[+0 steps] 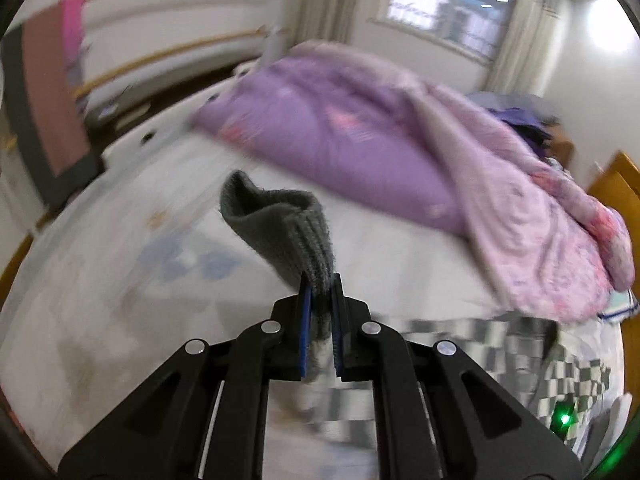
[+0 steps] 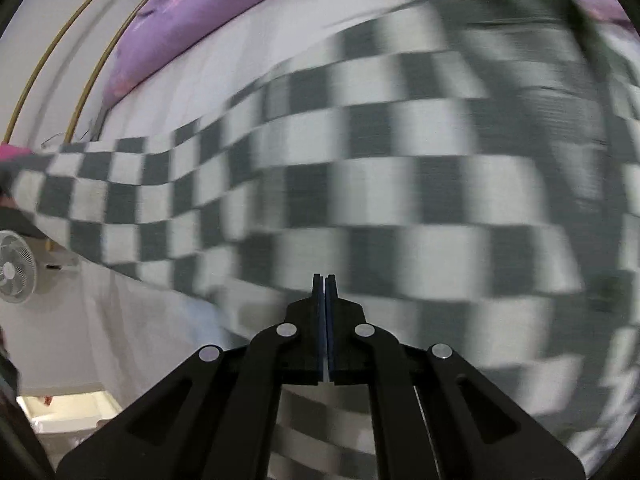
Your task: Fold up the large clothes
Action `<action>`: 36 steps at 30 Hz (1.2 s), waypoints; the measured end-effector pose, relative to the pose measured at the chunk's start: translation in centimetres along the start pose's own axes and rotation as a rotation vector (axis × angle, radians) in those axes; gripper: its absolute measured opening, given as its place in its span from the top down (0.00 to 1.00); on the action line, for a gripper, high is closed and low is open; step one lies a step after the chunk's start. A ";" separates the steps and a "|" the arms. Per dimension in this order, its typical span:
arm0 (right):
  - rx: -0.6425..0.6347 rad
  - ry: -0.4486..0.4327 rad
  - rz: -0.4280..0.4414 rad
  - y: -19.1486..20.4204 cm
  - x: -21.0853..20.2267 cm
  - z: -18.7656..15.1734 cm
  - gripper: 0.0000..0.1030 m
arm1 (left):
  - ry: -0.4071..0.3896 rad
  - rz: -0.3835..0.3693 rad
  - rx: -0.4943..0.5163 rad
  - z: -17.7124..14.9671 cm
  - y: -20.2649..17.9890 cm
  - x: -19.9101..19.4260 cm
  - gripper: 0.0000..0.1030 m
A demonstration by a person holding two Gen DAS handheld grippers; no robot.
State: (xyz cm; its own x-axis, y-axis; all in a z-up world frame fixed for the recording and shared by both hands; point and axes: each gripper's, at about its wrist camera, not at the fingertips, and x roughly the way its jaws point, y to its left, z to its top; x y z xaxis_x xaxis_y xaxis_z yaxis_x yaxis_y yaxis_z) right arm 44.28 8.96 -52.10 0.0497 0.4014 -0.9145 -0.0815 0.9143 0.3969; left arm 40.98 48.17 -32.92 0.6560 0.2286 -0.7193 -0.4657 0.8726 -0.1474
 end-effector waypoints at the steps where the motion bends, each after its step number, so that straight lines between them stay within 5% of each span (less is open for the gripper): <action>1: 0.009 -0.011 -0.015 -1.8 -1.2 -0.2 0.99 | -0.011 -0.029 0.029 -0.3 -3.8 -0.5 0.91; 11: 0.245 -0.148 -0.220 -26.9 -16.0 -2.5 0.99 | 0.093 -0.176 0.257 -9.8 -33.5 2.9 0.91; 19: 0.386 -0.233 -0.268 -38.9 -24.1 -4.3 0.96 | 0.291 -0.202 0.424 -21.1 -48.3 7.8 0.92; 30: 0.578 -0.297 -0.275 -47.6 -26.6 -3.8 0.94 | 0.381 -0.259 0.556 -28.2 -55.9 10.4 0.91; 35: 0.709 -0.305 -0.211 -50.7 -25.6 -2.3 0.59 | 0.526 -0.269 0.588 -30.5 -56.9 13.2 0.70; 36: 0.724 -0.308 -0.216 -51.1 -25.4 -1.9 0.54 | 0.527 -0.284 0.576 -30.4 -56.6 13.1 0.43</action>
State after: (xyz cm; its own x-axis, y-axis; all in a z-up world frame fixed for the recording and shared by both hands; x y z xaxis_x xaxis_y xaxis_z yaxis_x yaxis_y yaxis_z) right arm 45.31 -48.05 -49.30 0.2709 0.1132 -0.9559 0.6192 0.7399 0.2631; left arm 57.86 -11.38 -54.63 0.2716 -0.1414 -0.9519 0.1465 0.9837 -0.1043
